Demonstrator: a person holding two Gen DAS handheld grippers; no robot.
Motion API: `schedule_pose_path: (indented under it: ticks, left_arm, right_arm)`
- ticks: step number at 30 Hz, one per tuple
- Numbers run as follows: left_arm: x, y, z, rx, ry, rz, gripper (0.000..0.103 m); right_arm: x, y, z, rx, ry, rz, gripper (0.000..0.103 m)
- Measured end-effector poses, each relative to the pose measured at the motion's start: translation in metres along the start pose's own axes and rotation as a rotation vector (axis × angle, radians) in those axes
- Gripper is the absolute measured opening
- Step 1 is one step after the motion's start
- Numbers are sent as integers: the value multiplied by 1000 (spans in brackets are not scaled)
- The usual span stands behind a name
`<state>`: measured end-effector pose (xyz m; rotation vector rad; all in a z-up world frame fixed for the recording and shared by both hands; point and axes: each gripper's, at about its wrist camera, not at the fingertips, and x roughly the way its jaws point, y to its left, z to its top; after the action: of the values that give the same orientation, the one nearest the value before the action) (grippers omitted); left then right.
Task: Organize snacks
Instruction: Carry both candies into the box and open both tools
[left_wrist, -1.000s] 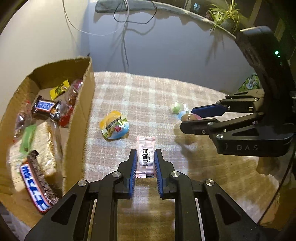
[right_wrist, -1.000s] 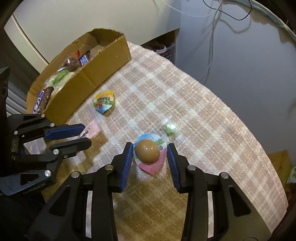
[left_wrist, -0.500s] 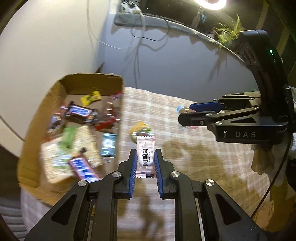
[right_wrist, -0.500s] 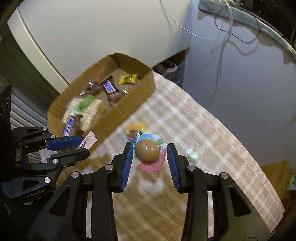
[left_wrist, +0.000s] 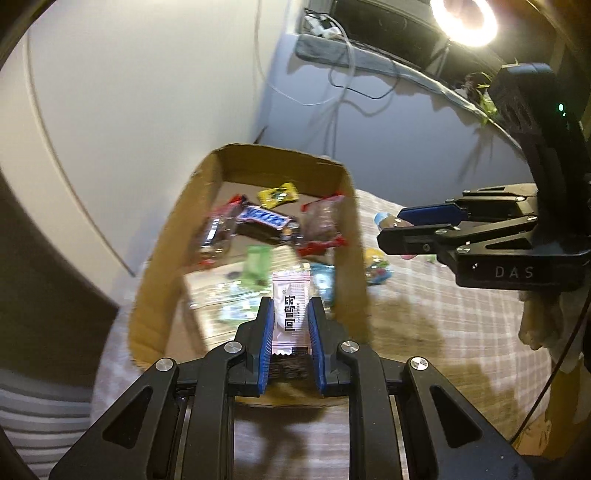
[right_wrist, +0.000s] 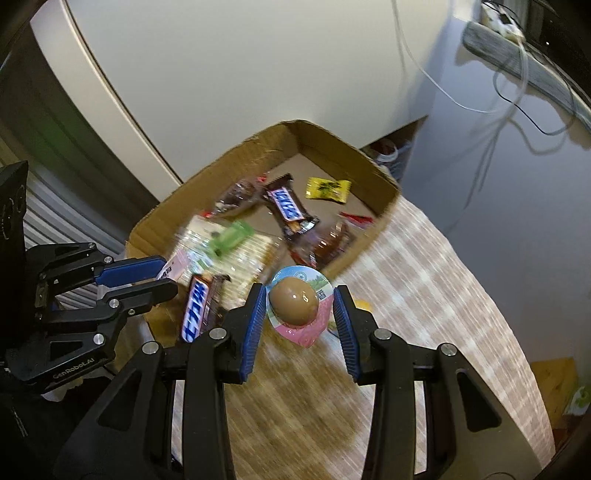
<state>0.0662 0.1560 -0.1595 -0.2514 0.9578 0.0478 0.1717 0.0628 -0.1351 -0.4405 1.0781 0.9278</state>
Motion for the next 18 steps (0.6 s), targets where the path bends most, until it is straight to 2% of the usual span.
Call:
schedule_pose_path:
  ticks: [9,18]
  left_arm:
    - [2,27,-4,-47,11,35,17]
    - [5,31,2,-50,3,41,18]
  right_arm:
    - [20,15,15,-19,25,5,39]
    - [24,21,19,-37,28,-9,42]
